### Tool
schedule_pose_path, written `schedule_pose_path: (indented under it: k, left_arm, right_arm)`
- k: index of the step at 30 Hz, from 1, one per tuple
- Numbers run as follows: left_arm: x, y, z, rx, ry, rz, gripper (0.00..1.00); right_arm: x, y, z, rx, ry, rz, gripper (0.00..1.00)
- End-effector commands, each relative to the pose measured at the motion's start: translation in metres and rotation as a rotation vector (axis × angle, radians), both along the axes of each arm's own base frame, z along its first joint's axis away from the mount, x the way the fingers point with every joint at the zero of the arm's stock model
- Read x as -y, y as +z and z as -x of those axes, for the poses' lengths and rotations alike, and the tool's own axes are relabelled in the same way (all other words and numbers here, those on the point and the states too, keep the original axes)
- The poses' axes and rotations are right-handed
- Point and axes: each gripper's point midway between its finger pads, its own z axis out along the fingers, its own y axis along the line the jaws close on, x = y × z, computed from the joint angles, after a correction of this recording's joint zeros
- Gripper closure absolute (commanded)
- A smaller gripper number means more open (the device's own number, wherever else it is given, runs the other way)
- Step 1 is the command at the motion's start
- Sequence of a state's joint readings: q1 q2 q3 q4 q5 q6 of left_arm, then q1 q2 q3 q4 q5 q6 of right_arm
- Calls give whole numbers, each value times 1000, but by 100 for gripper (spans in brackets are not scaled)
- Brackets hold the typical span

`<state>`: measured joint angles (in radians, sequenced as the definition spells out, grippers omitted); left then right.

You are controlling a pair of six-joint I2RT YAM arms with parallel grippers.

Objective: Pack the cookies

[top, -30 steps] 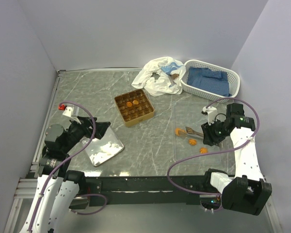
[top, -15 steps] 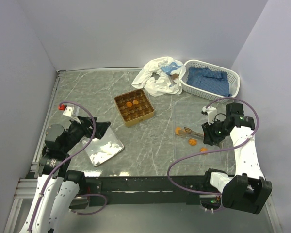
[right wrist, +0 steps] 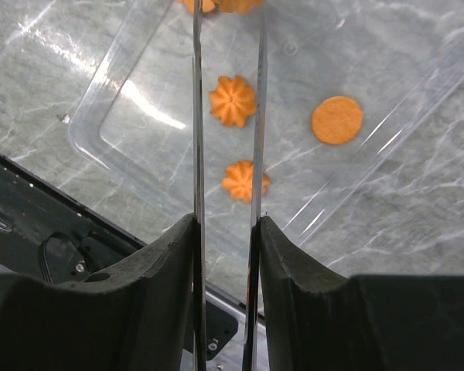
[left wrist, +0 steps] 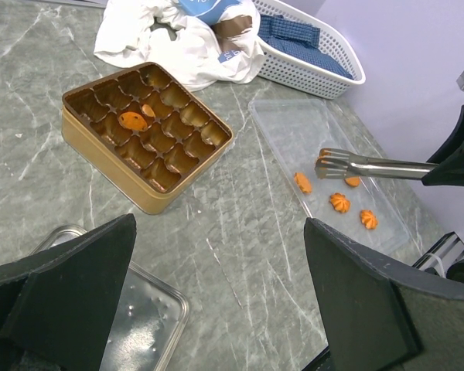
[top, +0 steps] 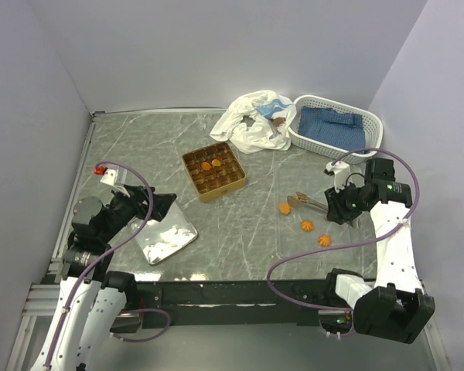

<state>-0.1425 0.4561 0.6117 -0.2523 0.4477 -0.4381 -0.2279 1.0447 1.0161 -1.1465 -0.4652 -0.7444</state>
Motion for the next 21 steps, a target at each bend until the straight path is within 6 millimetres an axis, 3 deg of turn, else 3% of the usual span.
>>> schedule_pose_path:
  k: [1, 12, 16, 21]
  left_arm:
    - [1, 8, -2, 41, -12, -3, 4]
    - [1, 6, -3, 31, -10, -3, 4]
    - [1, 5, -4, 30, -8, -7, 3]
    - [0, 2, -6, 17, 0, -8, 4]
  right_arm:
    - [-3, 23, -14, 74, 0, -24, 65]
    - [-16, 39, -38, 115, 25, -84, 66]
    - [-30, 43, -48, 120, 44, -114, 66]
    - [-67, 50, -67, 122, 118, -158, 66]
